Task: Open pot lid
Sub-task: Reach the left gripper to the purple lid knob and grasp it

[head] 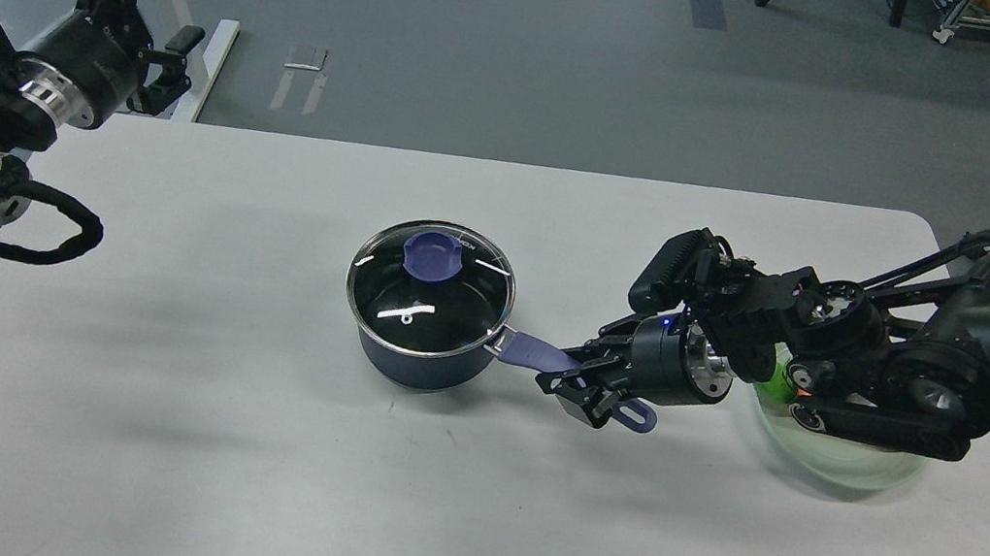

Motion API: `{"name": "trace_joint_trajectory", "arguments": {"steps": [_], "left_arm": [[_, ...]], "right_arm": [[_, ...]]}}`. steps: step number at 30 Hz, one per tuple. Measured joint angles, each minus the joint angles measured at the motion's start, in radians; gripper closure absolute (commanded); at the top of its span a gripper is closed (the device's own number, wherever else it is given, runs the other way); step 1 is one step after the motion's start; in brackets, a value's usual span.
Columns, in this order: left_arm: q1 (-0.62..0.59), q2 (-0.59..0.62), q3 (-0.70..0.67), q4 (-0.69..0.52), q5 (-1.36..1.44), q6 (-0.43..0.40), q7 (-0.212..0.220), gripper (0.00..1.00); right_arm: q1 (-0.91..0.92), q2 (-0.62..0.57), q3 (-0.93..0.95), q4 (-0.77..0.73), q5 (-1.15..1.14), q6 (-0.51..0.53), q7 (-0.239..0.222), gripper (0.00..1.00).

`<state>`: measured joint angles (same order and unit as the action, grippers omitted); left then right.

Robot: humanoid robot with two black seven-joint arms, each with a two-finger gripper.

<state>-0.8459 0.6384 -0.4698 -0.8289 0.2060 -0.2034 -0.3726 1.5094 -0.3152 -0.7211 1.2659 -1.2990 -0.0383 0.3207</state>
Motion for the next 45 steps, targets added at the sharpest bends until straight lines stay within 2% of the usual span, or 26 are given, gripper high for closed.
{"name": "trace_joint_trajectory", "arguments": {"steps": [5,12,16,22,31,35,39,42,45], "left_arm": [[-0.044,-0.002,0.000,-0.084,0.298,0.022,-0.001,0.01],[-0.061,-0.005,0.012,-0.336,0.849,0.058,-0.002,0.01],[-0.065,-0.006,0.062,-0.396,1.145,0.078,0.000,0.01],[-0.084,-0.017,0.201,-0.407,1.472,0.197,-0.003,0.02],[-0.148,-0.053,0.443,-0.351,1.640,0.352,-0.011,0.06],[-0.146,-0.094,0.466,-0.276,1.643,0.381,-0.011,0.06],[-0.135,-0.106,0.468,-0.257,1.642,0.385,-0.011,0.06],[-0.132,-0.107,0.470,-0.254,1.639,0.386,-0.011,0.14],[-0.132,-0.109,0.485,-0.252,1.632,0.386,-0.011,0.27]], "right_arm": [[0.000,-0.002,-0.001,0.000,0.000,0.000,0.000,0.79],[0.001,-0.003,-0.001,-0.001,0.001,0.000,0.000,0.80],[0.001,-0.003,0.000,-0.003,0.001,0.000,0.001,0.80],[0.007,-0.003,0.000,-0.004,0.001,0.000,0.002,0.80],[0.000,0.005,0.004,-0.012,0.003,0.000,0.005,0.79],[-0.001,0.007,0.007,-0.014,0.003,0.000,0.008,0.79],[-0.001,0.007,0.009,-0.014,0.003,0.000,0.009,0.79],[-0.001,0.007,0.009,-0.014,0.003,0.000,0.009,0.79],[-0.001,0.008,0.009,-0.015,0.003,0.000,0.009,0.79]]}}
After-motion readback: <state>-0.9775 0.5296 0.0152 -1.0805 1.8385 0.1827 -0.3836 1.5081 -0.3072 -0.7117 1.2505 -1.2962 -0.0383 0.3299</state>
